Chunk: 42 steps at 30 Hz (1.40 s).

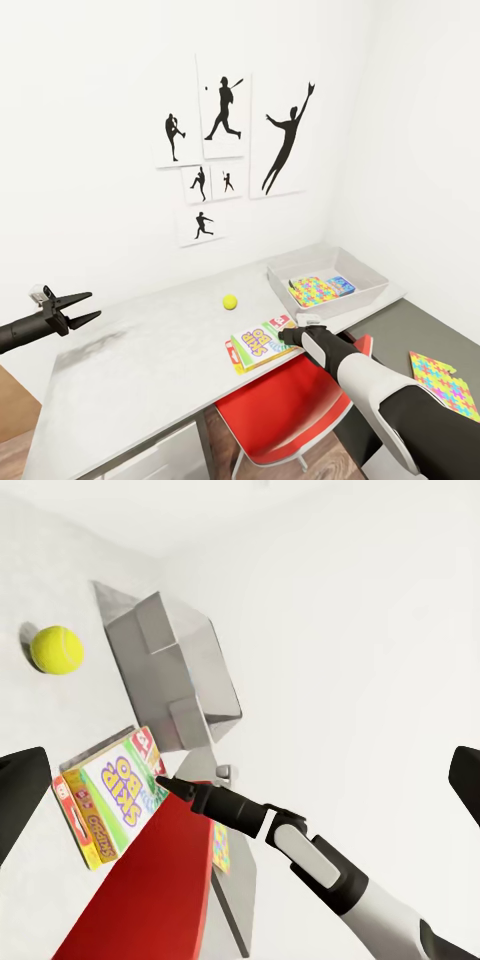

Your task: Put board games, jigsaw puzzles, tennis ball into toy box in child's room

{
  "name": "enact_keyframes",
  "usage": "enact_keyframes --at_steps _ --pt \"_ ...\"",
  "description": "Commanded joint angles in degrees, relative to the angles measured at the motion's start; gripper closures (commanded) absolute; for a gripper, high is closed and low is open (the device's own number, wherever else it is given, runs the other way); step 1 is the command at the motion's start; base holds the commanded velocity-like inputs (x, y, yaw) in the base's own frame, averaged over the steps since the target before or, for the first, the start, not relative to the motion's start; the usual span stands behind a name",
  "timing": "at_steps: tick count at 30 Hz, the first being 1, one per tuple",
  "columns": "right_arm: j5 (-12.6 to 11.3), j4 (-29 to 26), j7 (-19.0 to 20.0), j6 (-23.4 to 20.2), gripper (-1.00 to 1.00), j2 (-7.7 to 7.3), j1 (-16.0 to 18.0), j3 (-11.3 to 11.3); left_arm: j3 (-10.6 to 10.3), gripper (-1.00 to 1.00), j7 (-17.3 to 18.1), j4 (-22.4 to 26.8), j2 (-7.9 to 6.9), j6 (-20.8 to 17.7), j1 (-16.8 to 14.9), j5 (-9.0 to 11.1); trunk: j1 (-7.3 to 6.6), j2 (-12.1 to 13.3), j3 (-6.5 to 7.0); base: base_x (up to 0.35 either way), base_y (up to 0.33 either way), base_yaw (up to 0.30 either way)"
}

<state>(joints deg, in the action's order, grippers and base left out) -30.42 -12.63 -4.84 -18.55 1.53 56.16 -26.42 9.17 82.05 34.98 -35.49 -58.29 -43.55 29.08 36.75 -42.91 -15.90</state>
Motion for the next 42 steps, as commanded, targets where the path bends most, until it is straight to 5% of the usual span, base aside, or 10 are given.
enact_keyframes --at_steps 1,32,42 --pt "-0.6 -0.1 -0.5 -0.3 -1.00 -0.03 0.1 -0.5 0.0 -1.00 0.1 0.0 -0.02 -0.6 0.0 0.1 0.01 -0.1 -0.08 0.000 0.000 0.000" --pt "-0.6 -0.1 -0.5 -0.3 -1.00 -0.09 0.1 -0.5 0.0 -1.00 0.1 0.0 -0.02 -0.6 0.0 0.1 0.01 -0.1 -0.08 -0.014 0.007 0.000" --pt "-0.6 -0.1 -0.5 -0.3 -1.00 -0.12 0.1 -0.5 0.0 -1.00 0.1 0.0 -0.02 -0.6 0.0 0.1 1.11 -2.1 -0.98 0.000 0.000 0.000"
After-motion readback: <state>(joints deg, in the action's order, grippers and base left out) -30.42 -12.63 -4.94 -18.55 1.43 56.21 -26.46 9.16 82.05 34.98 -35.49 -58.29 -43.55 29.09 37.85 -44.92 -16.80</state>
